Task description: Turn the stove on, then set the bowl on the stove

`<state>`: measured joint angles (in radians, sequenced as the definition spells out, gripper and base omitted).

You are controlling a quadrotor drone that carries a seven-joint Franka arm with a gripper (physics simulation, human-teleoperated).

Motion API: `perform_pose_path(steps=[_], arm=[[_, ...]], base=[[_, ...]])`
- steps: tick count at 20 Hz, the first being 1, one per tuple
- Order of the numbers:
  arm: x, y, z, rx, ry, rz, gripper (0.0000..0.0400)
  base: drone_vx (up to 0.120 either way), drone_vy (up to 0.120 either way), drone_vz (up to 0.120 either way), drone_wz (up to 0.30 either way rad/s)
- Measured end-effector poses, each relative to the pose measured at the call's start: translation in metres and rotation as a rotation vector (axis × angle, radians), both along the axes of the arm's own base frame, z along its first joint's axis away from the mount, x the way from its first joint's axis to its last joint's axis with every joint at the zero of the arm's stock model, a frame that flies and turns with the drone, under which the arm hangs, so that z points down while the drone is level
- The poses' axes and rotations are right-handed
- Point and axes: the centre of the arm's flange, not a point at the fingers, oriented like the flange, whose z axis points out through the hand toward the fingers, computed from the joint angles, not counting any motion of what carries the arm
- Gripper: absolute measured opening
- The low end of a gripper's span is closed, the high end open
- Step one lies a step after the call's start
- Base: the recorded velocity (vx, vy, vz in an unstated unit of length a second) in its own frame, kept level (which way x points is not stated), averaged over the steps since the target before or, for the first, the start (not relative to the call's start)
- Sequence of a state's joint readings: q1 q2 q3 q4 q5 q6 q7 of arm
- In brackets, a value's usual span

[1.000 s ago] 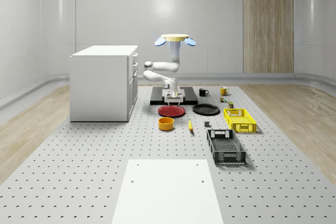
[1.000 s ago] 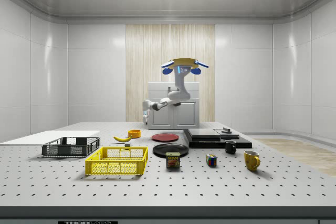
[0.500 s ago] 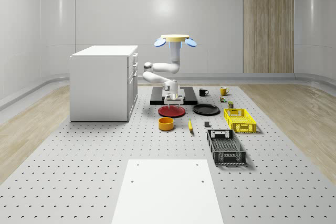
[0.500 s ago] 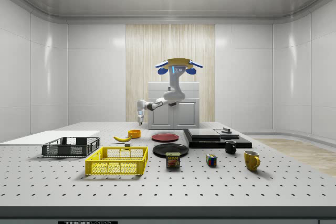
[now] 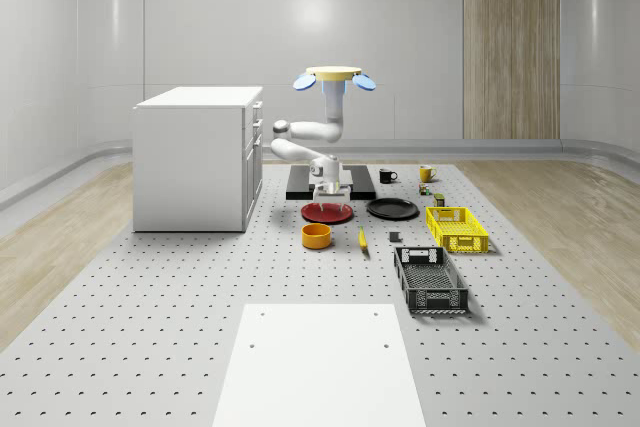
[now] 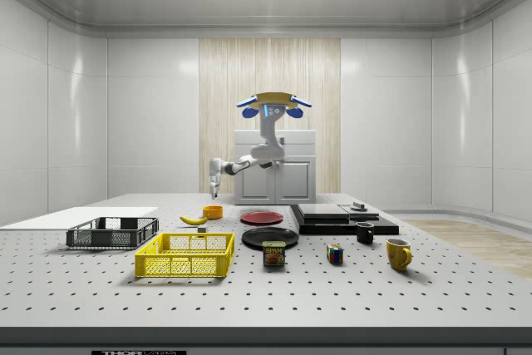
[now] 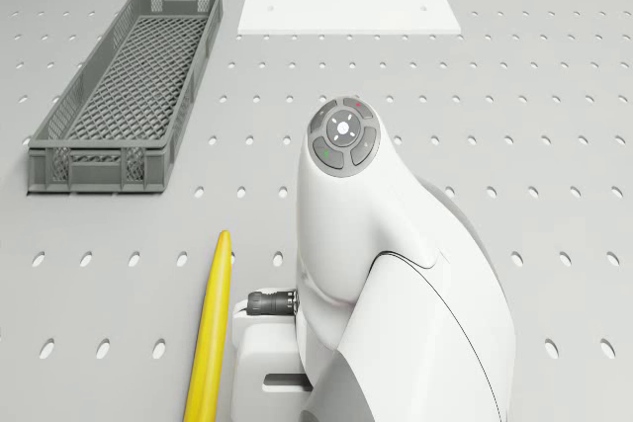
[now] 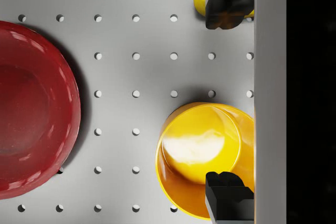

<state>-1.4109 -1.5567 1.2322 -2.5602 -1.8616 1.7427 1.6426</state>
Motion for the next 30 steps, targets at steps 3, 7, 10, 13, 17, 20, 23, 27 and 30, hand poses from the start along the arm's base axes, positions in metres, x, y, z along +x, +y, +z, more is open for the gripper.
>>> perform_pose_path(steps=[3, 7, 10, 13, 17, 20, 23, 27, 30], arm=[[0.0, 0.0, 0.0, 0.0, 0.0, 0.0, 0.04], [0.0, 0.0, 0.0, 0.0, 0.0, 0.0, 0.04], [0.0, 0.0, 0.0, 0.0, 0.0, 0.0, 0.04], [0.0, 0.0, 0.0, 0.0, 0.0, 0.0, 0.04], [0.0, 0.0, 0.0, 0.0, 0.0, 0.0, 0.04], [0.0, 0.0, 0.0, 0.0, 0.0, 0.0, 0.04], [0.0, 0.0, 0.0017, 0.0, 0.0, 0.0, 0.04], [0.0, 0.0, 0.0061, 0.0, 0.0, 0.0, 0.04], [0.0, -0.0014, 0.008, 0.0, 0.0, 0.0, 0.04]], base=[[0.067, 0.0, -0.027, 0.0], [0.0, 0.0, -0.12, 0.0], [0.0, -0.067, -0.12, 0.0], [0.0, 0.0, -0.12, 0.0], [0.08, 0.0, -0.12, 0.0], [0.0, 0.0, -0.12, 0.0], [0.0, 0.0, 0.0, 0.0], [0.0, 0.0, 0.0, 0.0], [0.0, 0.0, 0.0, 0.0]])
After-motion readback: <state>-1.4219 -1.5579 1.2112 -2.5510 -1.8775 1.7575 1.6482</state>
